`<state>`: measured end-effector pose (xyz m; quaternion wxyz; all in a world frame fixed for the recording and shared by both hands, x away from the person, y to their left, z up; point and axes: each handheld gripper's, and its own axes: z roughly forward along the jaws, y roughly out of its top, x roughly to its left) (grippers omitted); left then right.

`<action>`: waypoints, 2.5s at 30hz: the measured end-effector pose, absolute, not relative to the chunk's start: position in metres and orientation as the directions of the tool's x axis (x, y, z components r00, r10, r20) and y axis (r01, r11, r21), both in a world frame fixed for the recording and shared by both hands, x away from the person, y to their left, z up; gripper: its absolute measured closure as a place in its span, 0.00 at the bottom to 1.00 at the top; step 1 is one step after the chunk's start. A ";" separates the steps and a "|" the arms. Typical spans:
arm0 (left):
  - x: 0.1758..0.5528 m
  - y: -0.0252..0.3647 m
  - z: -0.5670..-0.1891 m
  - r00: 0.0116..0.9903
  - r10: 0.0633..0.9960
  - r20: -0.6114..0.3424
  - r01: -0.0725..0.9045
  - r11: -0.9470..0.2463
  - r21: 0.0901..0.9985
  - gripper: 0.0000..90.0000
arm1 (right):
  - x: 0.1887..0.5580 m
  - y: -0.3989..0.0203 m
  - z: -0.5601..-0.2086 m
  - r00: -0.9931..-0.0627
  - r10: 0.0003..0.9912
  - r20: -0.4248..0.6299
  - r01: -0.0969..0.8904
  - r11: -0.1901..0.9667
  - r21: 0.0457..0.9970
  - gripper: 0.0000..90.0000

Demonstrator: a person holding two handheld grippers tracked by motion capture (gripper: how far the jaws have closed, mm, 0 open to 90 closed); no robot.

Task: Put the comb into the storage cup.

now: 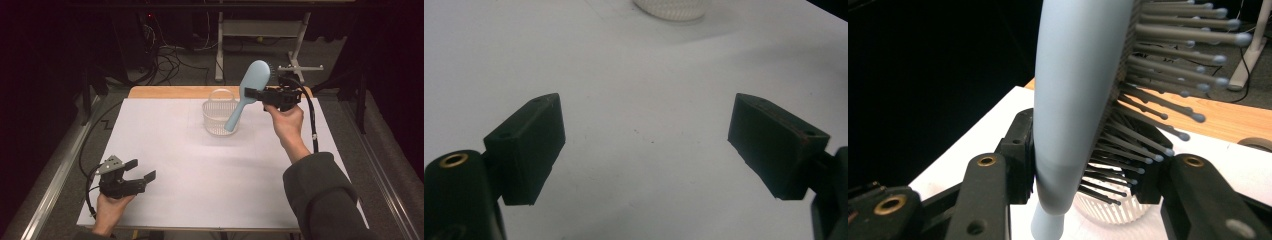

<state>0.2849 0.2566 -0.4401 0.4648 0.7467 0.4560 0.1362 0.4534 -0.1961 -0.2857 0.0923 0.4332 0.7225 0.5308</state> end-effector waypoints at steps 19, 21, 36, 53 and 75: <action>0.284 0.257 -0.440 0.571 0.789 -0.226 0.542 -0.155 0.826 0.16 | 0.478 -0.173 -0.279 -0.586 0.763 0.273 0.506 0.081 0.859 0.61; 0.284 0.256 -0.441 0.574 0.788 -0.224 0.540 -0.158 0.827 0.16 | 0.481 -0.170 -0.280 -0.582 0.768 0.267 0.505 0.085 0.859 0.61; 0.284 0.255 -0.442 0.587 0.782 -0.210 0.526 -0.172 0.833 0.16 | 0.494 -0.157 -0.289 -0.567 0.789 0.237 0.485 0.088 0.870 0.61; 0.283 0.254 -0.443 0.599 0.775 -0.200 0.512 -0.178 0.840 0.16 | 0.505 -0.145 -0.305 -0.550 0.803 0.231 0.500 0.095 0.861 0.60; 0.283 0.255 -0.444 0.599 0.771 -0.216 0.511 -0.160 0.844 0.17 | 0.511 -0.128 -0.324 -0.552 0.808 0.207 0.516 0.135 0.846 0.60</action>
